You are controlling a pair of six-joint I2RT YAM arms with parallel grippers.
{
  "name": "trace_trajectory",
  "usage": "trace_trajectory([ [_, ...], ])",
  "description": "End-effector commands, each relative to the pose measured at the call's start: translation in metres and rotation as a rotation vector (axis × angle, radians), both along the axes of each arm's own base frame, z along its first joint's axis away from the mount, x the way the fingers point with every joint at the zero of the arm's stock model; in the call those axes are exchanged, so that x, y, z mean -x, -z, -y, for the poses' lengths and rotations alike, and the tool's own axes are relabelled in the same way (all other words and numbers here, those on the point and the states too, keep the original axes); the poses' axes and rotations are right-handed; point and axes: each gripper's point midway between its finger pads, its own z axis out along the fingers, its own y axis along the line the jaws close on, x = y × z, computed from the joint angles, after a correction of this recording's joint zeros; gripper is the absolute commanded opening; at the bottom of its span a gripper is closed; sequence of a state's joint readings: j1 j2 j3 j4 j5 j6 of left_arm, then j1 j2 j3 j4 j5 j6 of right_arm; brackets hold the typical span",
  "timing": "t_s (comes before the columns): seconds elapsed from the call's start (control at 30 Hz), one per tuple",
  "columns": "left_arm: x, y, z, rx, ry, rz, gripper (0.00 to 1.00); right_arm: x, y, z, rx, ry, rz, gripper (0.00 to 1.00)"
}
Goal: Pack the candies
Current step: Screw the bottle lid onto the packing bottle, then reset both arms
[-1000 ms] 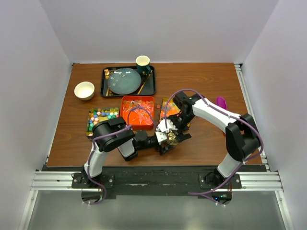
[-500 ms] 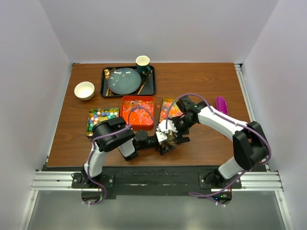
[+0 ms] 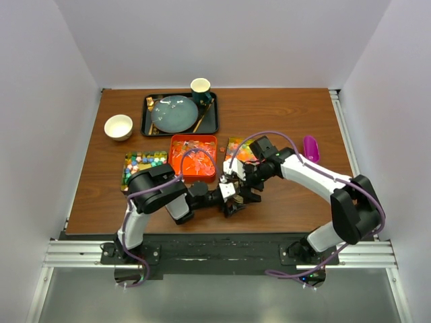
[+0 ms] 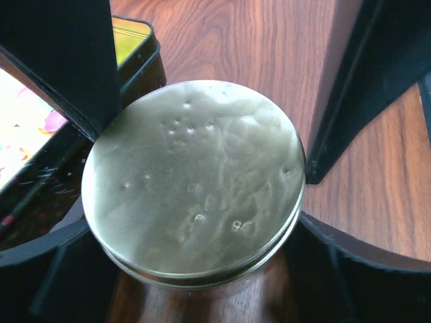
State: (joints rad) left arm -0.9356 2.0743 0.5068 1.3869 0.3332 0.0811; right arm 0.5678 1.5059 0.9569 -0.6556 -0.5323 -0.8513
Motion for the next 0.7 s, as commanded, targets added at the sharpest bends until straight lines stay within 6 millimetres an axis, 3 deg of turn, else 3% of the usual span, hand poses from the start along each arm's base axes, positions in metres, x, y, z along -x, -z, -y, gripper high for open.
trace_trajectory([
  [0.0, 0.009, 0.038, -0.031, -0.187, -0.042, -0.078, 1.0, 0.01, 0.031, 0.024, 0.146, 0.179, -0.122, 0.82],
  [0.07, 0.013, 0.029, -0.037, -0.196, -0.028, -0.068, 1.0, 0.008, 0.025, 0.021, 0.138, 0.167, -0.115, 0.85],
  [0.1, 0.015, 0.011, -0.04, -0.169, -0.02, -0.046, 1.0, 0.01, 0.022, 0.02, 0.127, 0.16, -0.119, 0.88],
  [0.13, 0.022, 0.007, -0.043, -0.174, 0.011, -0.049, 1.0, 0.011, 0.019, 0.02, 0.125, 0.151, -0.122, 0.99],
  [0.33, 0.041, -0.032, -0.057, -0.172, 0.06, -0.067, 1.0, 0.009, -0.012, 0.019, 0.098, 0.104, -0.103, 0.99],
  [0.43, 0.046, -0.055, -0.063, -0.148, 0.067, -0.069, 1.0, -0.001, -0.034, 0.024, 0.093, 0.159, -0.072, 0.99],
  [0.53, 0.036, -0.082, -0.072, -0.116, -0.018, -0.081, 1.0, -0.024, -0.056, 0.036, 0.064, 0.327, -0.054, 0.99],
  [0.63, 0.005, -0.104, -0.09, -0.093, -0.165, -0.139, 1.0, -0.061, -0.079, 0.061, 0.02, 0.616, -0.005, 0.99],
  [0.67, -0.015, -0.109, -0.105, -0.087, -0.235, -0.153, 1.0, -0.069, -0.088, 0.071, -0.004, 0.695, 0.03, 0.99],
])
